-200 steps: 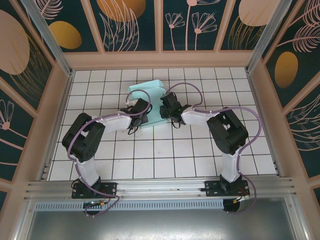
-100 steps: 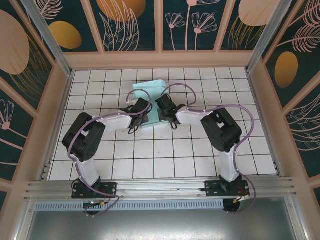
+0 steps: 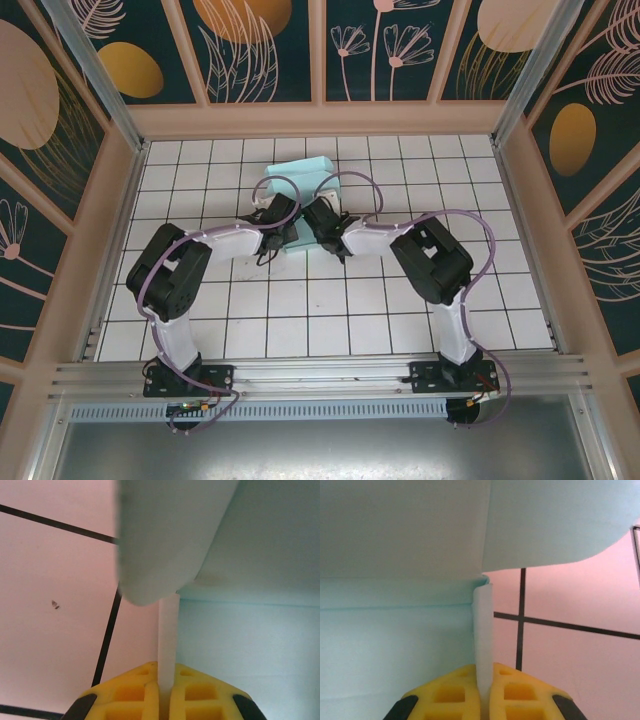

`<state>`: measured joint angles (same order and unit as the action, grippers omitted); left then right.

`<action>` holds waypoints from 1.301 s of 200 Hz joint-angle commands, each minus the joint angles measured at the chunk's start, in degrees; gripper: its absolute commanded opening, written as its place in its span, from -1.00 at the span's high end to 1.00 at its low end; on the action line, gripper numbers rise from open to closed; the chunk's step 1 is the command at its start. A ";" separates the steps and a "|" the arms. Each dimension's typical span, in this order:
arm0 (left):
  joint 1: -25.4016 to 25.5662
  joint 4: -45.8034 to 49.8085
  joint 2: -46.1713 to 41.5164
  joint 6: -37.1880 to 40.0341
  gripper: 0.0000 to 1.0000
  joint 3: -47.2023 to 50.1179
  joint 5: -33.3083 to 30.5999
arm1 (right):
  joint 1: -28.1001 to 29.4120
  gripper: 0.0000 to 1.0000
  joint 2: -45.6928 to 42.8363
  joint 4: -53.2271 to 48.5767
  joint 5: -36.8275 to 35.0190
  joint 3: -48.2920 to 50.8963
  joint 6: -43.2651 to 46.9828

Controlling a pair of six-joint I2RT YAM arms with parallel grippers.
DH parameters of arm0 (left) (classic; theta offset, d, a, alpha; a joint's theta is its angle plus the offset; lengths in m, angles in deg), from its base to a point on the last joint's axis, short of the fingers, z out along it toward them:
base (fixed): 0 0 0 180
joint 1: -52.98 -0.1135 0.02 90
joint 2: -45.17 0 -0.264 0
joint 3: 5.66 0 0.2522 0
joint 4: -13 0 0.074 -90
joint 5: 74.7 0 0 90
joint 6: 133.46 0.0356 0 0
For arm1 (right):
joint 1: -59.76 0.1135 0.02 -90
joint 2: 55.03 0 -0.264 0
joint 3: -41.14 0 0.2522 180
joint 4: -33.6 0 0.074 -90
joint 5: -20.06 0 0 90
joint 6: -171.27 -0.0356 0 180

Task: Fold the paper box

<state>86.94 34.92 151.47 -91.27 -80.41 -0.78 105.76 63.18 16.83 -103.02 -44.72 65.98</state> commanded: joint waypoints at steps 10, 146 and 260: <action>1.09 3.77 2.05 -0.68 0.97 0.47 1.40 | 0.40 1.00 7.07 -7.66 -7.86 5.62 -2.52; 1.01 1.74 -13.48 -2.93 0.00 4.59 1.76 | -3.77 1.00 2.14 -7.19 -10.74 8.61 2.26; -5.82 -7.28 -36.06 -0.89 -0.58 24.16 -4.62 | -0.49 1.00 10.12 -14.84 -18.91 -0.35 3.43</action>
<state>82.19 29.81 116.78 -95.08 -57.11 -4.76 104.65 67.32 14.14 -121.60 -47.32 67.47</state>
